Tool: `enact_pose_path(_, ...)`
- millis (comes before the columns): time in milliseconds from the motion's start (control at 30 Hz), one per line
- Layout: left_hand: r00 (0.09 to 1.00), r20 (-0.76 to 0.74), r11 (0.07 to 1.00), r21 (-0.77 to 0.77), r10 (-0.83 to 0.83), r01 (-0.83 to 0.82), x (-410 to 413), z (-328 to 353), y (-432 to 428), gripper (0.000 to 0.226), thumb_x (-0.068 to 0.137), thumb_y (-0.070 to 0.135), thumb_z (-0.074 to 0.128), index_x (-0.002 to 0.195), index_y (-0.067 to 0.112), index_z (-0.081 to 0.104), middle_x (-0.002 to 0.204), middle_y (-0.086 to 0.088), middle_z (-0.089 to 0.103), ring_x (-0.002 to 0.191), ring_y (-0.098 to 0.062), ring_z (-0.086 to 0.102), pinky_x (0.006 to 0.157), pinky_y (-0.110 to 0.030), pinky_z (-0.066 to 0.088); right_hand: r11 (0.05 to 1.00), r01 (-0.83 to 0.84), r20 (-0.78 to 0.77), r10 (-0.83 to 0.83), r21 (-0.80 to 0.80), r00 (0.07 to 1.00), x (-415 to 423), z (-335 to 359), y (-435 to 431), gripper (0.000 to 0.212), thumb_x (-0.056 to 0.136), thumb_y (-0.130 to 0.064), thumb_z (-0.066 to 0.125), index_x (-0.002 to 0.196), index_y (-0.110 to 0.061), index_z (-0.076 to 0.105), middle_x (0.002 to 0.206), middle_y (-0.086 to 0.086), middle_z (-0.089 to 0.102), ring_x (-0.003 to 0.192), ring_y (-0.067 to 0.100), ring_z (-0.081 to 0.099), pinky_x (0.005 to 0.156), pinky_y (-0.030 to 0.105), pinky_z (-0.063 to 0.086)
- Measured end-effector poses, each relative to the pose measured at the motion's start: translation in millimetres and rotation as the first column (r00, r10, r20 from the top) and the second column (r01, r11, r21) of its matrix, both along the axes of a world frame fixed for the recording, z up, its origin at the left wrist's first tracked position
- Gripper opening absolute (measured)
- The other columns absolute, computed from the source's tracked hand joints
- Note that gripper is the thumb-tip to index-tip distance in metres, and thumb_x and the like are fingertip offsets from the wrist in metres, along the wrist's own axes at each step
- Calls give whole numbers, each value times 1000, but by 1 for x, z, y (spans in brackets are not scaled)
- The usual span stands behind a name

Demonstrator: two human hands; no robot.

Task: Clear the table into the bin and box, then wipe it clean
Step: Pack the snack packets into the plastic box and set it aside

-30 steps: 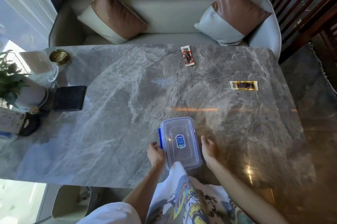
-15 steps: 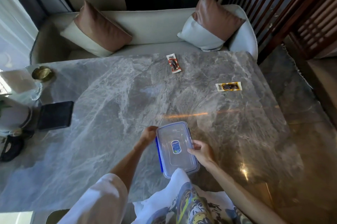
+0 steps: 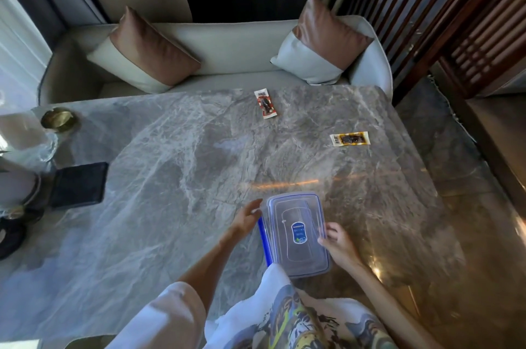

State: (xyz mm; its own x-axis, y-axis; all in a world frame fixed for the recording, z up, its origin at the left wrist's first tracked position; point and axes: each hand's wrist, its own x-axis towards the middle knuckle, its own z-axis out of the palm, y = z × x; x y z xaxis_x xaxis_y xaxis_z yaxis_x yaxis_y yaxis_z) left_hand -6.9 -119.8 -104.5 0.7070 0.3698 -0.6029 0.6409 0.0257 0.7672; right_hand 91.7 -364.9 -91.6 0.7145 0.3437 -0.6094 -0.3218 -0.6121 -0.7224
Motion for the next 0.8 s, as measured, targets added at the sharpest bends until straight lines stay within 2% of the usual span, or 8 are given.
enact_pose_path(67, 1000, -20, 998, 60, 5, -4, 10, -3, -3, 41, 97, 14, 51, 136, 4, 45, 131, -15, 55, 106, -19, 54, 86, -36, 48, 999, 29, -5, -29, 17, 1000, 6, 2, -10, 40, 86, 3, 62, 120, -11, 46, 125, 20, 61, 103, 24, 59, 74, 23, 48)
enact_pose_path(167, 996, -67, 979, 194, -52, 65, 23, -11, -11, 39, 88, 22, 65, 122, 9, 51, 101, -10, 61, 84, -23, 58, 74, -36, 51, 992, 125, -30, -125, 7, 992, 15, 2, -33, 41, 86, 3, 62, 125, -3, 48, 121, 17, 63, 102, 26, 60, 76, 28, 50)
enact_pose_path(333, 988, -150, 976, 216, 43, -10, 19, -32, -14, 28, 82, 4, 55, 106, 17, 50, 70, -11, 64, 57, -29, 64, 61, -46, 60, 942, 337, -72, -336, -3, 939, 28, -3, -83, 33, 89, 4, 58, 122, 3, 51, 113, 16, 64, 78, 19, 64, 63, 17, 54)
enact_pose_path(400, 973, -154, 967, 217, 170, -135, -3, -39, -10, 36, 80, 2, 52, 113, 15, 53, 57, -6, 58, 51, -28, 62, 63, -49, 60, 932, 361, -99, -363, -40, 926, 32, -11, -101, 29, 91, 1, 58, 119, 2, 53, 114, 14, 66, 80, 18, 65, 78, 29, 55)
enact_pose_path(467, 932, -139, 938, 147, 334, -314, -33, -40, -8, 44, 83, -2, 49, 124, 13, 54, 59, -9, 57, 51, -27, 61, 57, -49, 60, 934, 349, -126, -357, -81, 925, 34, -23, -112, 29, 90, -3, 59, 119, 0, 55, 115, 13, 68, 83, 19, 67, 91, 46, 49)
enact_pose_path(567, 796, -154, 810, 70, 586, -583, -85, -38, -11, 51, 85, -4, 46, 133, 11, 52, 72, -16, 61, 58, -27, 60, 51, -40, 60, 944, 299, -121, -315, -136, 941, 34, -40, -110, 30, 88, 4, 60, 117, 6, 54, 116, 18, 65, 79, 23, 64, 74, 32, 52)
enact_pose_path(700, 665, -135, 676, 55, 734, -735, -133, -21, -32, 43, 79, 13, 51, 116, 30, 61, 56, -4, 66, 49, -19, 61, 63, -35, 59, 965, 189, -12, -194, -184, 981, 30, -50, -72, 36, 84, 8, 63, 118, 13, 53, 114, 28, 63, 81, 25, 58, 63, 18, 51)
enact_pose_path(800, 628, -116, 634, 19, 769, -773, -141, -9, -41, 52, 65, 27, 59, 117, 24, 63, 56, 0, 66, 54, -18, 61, 72, -41, 60, 979, 85, 14, -84, -186, 996, 31, -57, -33, 36, 80, 8, 67, 112, 16, 53, 112, 35, 62, 89, 36, 63, 74, 31, 47)
